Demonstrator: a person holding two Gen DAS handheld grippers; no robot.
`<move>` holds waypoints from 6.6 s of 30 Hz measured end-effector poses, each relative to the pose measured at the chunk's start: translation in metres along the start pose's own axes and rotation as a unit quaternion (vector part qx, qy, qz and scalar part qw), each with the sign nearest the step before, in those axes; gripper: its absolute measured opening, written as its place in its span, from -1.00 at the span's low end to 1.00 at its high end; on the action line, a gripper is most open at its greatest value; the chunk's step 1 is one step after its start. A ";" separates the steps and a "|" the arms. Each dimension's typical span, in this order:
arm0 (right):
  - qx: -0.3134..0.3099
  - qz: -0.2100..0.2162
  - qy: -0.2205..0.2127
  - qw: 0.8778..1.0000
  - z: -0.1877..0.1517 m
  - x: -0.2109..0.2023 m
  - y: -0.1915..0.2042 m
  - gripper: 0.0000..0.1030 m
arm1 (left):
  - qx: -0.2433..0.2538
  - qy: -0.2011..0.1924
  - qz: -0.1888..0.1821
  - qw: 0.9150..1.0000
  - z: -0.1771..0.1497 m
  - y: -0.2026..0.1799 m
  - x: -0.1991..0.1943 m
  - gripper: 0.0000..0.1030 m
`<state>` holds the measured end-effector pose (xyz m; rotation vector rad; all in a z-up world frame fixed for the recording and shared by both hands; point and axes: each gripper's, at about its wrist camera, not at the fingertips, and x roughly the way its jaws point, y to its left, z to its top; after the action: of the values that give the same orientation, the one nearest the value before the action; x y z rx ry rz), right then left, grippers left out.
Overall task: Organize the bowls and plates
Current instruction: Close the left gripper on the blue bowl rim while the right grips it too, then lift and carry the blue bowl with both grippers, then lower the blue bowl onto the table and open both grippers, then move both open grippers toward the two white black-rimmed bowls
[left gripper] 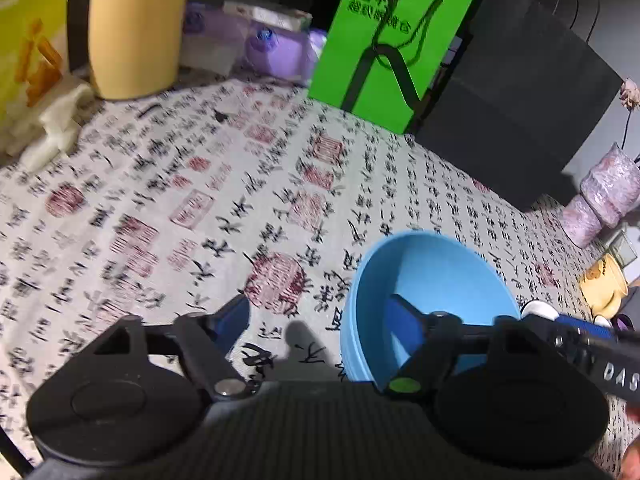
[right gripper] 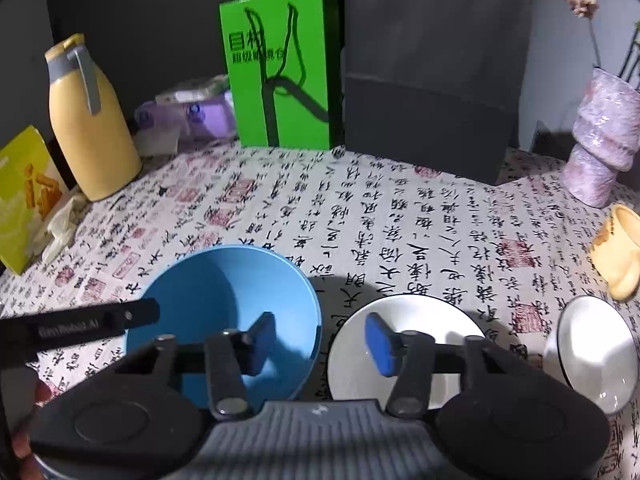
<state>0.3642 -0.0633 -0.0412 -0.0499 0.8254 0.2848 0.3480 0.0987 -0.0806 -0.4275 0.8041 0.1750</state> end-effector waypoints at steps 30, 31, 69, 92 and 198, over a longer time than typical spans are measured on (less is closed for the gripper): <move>-0.077 -0.029 0.020 0.996 -0.002 0.034 0.028 -0.87 | 0.036 -0.004 -0.061 0.997 -0.023 0.003 0.009 -0.70; -0.075 -0.032 0.016 0.997 -0.002 0.031 0.028 -0.88 | 0.038 -0.003 -0.059 0.998 -0.022 0.001 0.009 -0.70; -0.035 0.081 -0.076 0.993 -0.065 -0.078 0.067 -0.89 | 0.023 -0.062 0.065 0.996 -0.062 0.019 -0.126 -0.70; -0.070 0.084 -0.070 0.992 -0.073 -0.083 0.131 -0.89 | -0.007 -0.075 0.069 0.995 -0.067 0.077 -0.157 -0.70; 0.018 0.077 -0.180 0.980 -0.155 -0.119 0.074 1.00 | 0.003 -0.214 0.004 0.977 -0.120 0.094 -0.219 1.00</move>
<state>0.1570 -0.0431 -0.0548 0.0986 0.4745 0.4109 0.0898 0.1330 -0.0229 -0.3628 0.3817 0.2606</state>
